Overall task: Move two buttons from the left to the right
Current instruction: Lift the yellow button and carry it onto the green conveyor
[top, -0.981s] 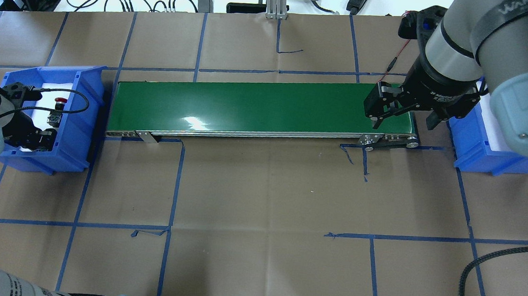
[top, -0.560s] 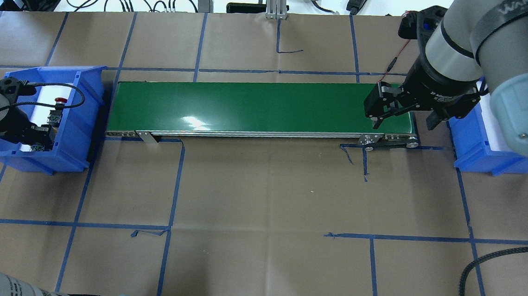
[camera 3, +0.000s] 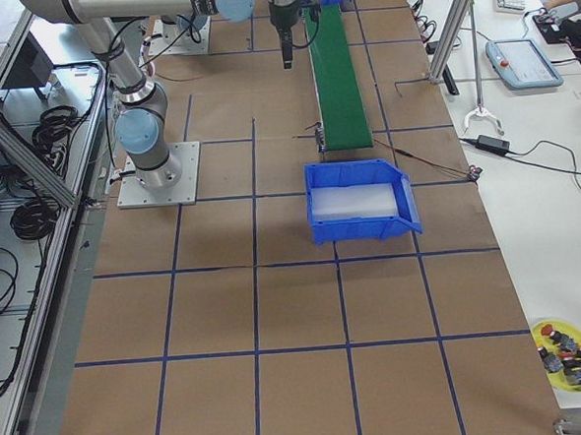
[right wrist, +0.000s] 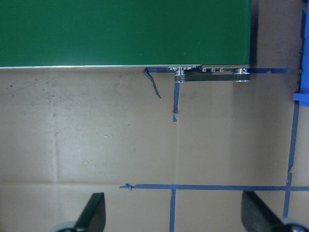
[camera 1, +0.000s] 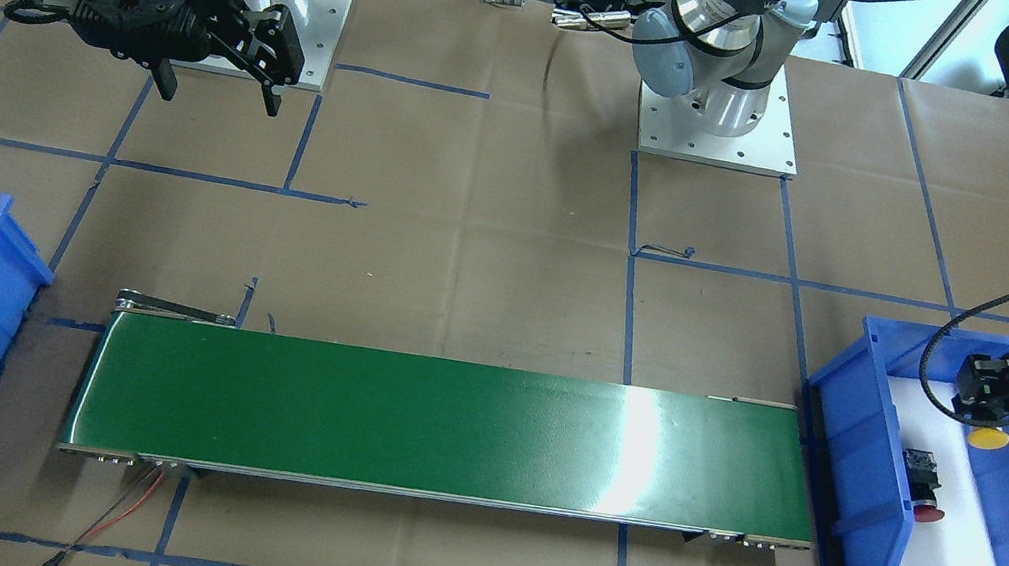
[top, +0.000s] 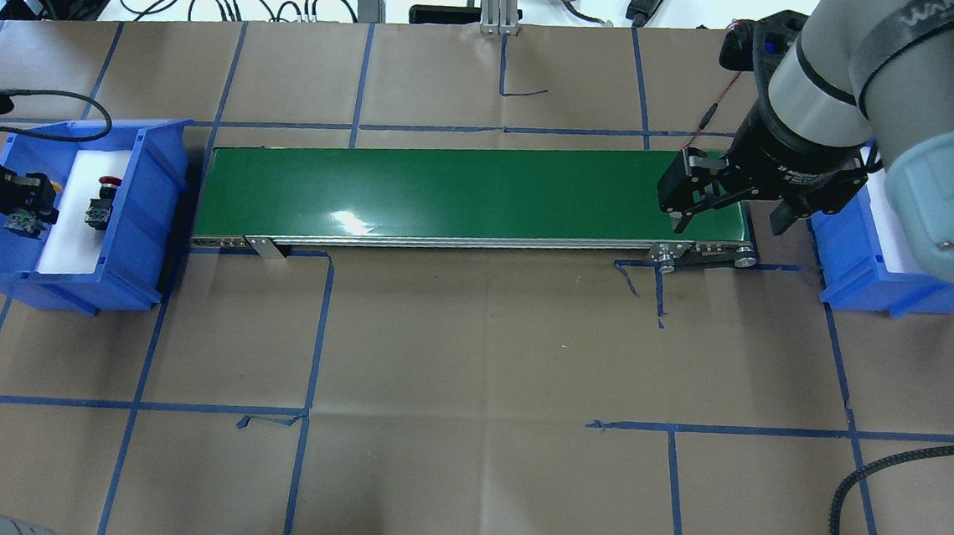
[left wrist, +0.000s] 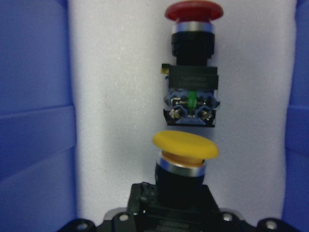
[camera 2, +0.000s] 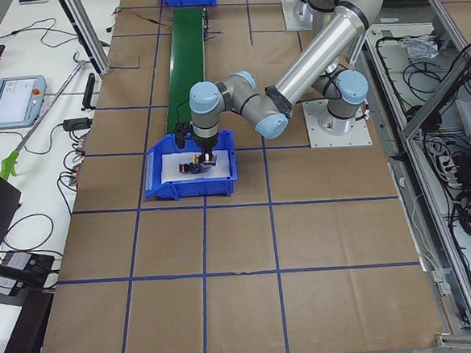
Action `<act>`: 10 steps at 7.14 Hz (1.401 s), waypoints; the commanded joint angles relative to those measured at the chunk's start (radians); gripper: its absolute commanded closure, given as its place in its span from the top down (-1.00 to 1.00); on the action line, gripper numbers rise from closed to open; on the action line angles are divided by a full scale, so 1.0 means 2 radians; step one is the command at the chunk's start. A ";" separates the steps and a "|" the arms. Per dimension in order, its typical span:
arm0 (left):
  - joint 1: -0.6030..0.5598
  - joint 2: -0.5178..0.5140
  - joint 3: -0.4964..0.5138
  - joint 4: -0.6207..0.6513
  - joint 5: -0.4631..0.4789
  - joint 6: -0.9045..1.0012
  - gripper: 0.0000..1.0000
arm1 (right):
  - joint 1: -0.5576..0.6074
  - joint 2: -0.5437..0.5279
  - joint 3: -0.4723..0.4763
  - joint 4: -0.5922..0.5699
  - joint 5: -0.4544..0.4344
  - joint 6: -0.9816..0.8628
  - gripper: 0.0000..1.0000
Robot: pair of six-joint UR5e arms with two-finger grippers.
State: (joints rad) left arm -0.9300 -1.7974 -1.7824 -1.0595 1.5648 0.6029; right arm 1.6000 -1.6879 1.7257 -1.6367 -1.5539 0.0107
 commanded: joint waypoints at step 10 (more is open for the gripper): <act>-0.245 -0.027 0.155 -0.174 0.006 -0.294 -0.90 | 0.000 0.000 0.001 0.000 0.000 0.000 1.00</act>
State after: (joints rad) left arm -1.3827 -1.8266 -1.4634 -1.4266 1.5766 0.0586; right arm 1.5999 -1.6874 1.7272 -1.6368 -1.5539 0.0107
